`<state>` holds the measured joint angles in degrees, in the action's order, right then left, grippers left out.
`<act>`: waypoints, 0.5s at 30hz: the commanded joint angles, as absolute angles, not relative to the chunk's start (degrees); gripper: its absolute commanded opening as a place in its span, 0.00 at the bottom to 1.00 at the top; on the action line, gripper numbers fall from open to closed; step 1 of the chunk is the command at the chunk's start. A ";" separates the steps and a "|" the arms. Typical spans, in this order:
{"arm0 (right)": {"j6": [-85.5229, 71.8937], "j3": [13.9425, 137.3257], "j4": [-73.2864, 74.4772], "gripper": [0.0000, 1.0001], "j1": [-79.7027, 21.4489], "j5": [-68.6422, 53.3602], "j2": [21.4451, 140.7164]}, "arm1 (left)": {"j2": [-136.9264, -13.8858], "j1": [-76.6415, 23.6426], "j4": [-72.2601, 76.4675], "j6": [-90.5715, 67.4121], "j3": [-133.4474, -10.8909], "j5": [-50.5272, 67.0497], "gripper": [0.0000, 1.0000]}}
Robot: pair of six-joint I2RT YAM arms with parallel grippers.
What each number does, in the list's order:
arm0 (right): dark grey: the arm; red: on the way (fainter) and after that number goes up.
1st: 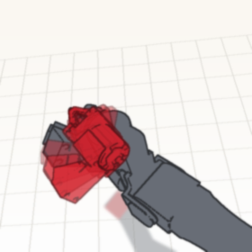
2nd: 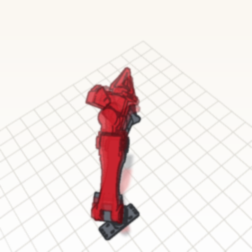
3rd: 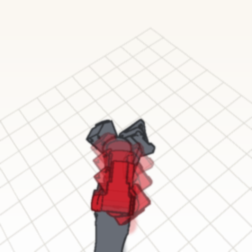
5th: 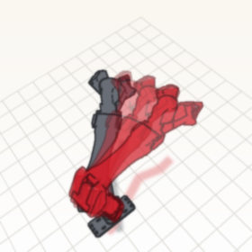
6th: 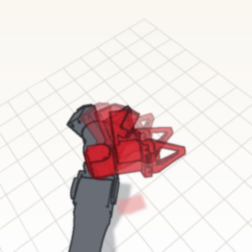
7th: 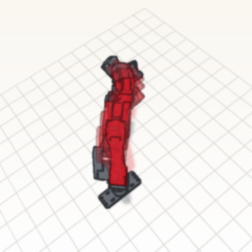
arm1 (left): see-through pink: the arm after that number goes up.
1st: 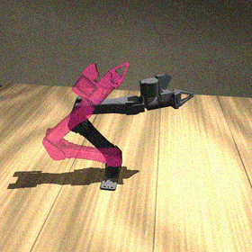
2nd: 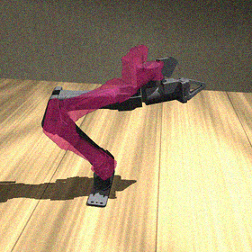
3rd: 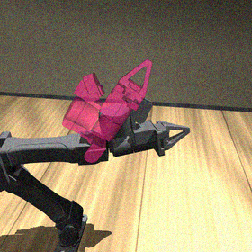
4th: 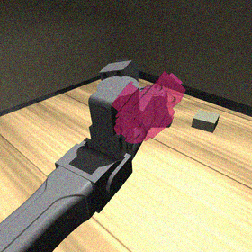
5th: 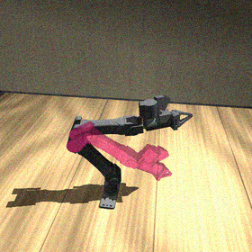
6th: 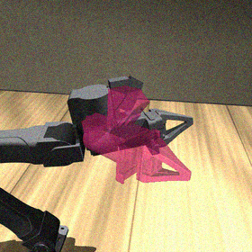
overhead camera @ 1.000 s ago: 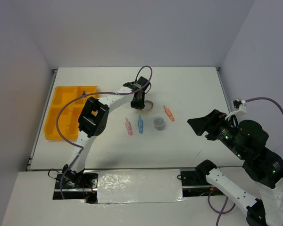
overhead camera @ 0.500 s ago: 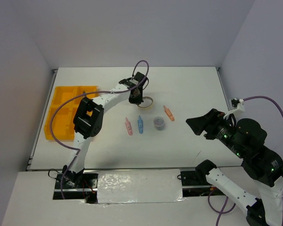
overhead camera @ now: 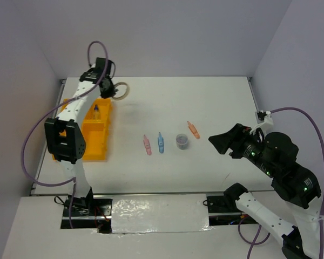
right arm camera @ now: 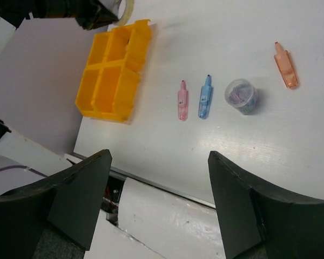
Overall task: Sort the stationery into containers
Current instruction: Place the stationery in the storage box.
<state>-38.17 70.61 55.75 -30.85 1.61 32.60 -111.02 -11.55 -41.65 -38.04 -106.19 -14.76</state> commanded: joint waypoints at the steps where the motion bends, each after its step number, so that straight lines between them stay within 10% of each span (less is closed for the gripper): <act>1: -36.13 69.79 50.28 0.80 -30.67 0.35 34.10 | -106.28 -3.20 -45.53 -40.43 -99.78 -16.96 0.00; 15: -33.14 69.17 45.70 0.81 -30.67 -6.33 38.84 | -106.07 17.57 -48.25 -38.50 -100.19 -19.51 0.17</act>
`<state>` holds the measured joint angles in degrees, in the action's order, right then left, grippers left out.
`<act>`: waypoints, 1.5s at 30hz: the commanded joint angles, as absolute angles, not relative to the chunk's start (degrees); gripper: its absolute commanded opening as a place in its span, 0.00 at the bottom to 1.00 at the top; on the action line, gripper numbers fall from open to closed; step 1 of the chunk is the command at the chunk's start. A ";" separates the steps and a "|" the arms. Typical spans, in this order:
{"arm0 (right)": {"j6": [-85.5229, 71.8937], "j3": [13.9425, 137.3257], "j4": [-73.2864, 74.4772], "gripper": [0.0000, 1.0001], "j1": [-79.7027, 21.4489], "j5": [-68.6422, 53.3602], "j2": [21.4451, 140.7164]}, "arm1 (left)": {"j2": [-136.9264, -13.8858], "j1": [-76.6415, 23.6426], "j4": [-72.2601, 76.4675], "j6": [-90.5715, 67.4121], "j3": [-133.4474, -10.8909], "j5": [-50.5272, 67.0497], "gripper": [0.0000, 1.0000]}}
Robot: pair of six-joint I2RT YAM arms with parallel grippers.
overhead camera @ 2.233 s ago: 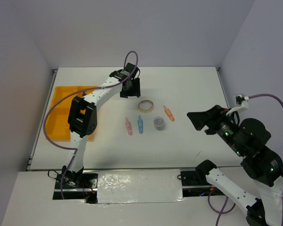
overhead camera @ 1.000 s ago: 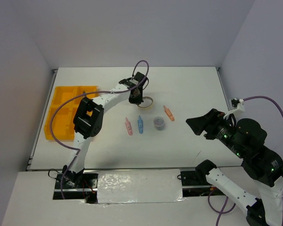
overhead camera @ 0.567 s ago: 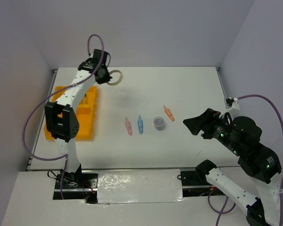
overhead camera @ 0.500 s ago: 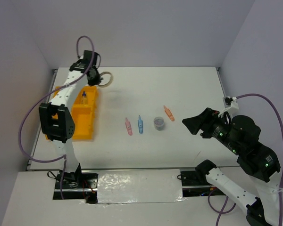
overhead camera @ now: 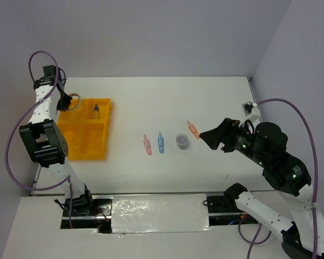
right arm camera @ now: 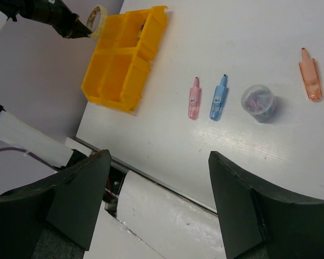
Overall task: Sort the stationery into containers
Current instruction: Place the stationery in the storage box, then pick up the stationery from the center of the board.
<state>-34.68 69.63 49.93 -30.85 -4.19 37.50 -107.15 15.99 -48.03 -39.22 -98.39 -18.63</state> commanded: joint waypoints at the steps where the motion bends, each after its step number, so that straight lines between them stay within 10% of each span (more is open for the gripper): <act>1: -32.61 69.43 45.70 0.81 -30.67 -6.68 39.54 | -106.69 17.93 -48.25 -37.80 -100.72 -19.42 0.18; 24: -30.32 71.81 45.35 0.81 -30.67 -7.66 45.70 | -104.16 16.53 -43.50 -32.97 -100.54 -10.73 0.89; 45: -35.25 85.51 69.59 1.00 -30.06 22.23 46.32 | -111.70 -47.96 -32.52 -26.37 -106.78 -2.18 0.99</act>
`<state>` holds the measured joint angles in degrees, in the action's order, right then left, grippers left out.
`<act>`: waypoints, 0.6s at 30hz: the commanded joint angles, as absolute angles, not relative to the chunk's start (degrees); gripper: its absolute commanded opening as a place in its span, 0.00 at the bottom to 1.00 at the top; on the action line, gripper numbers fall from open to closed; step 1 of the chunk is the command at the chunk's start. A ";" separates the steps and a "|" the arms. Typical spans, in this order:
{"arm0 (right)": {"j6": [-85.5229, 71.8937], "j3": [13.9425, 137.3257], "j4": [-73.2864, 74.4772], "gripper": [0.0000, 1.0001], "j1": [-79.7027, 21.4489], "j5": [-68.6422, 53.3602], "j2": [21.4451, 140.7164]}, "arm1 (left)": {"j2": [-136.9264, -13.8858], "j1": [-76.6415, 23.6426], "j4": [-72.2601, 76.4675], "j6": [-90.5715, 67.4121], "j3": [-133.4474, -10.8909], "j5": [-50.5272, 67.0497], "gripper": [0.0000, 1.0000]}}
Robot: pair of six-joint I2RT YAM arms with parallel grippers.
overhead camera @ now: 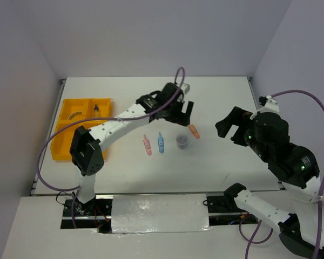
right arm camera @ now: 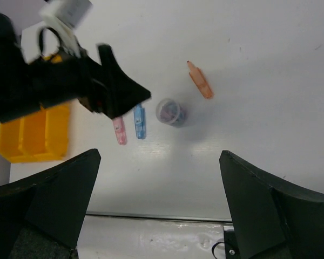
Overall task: Sort the stationery into containers
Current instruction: Pick up the stationery from the center of the board.
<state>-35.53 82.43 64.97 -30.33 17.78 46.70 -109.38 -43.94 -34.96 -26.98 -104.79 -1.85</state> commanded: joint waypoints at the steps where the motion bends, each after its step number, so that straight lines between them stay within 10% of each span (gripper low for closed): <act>1: -35.42 85.78 70.57 1.00 -30.06 22.58 46.67 | -112.49 -49.29 -32.78 -26.45 -107.05 -4.46 0.99; 18: -34.89 83.23 69.08 0.99 -30.06 19.42 43.94 | -121.72 -52.82 -30.85 -20.13 -105.29 -11.51 0.99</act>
<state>-35.46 82.85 69.91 -30.33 19.03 43.18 -119.35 -52.58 -32.32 -22.65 -103.20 -9.39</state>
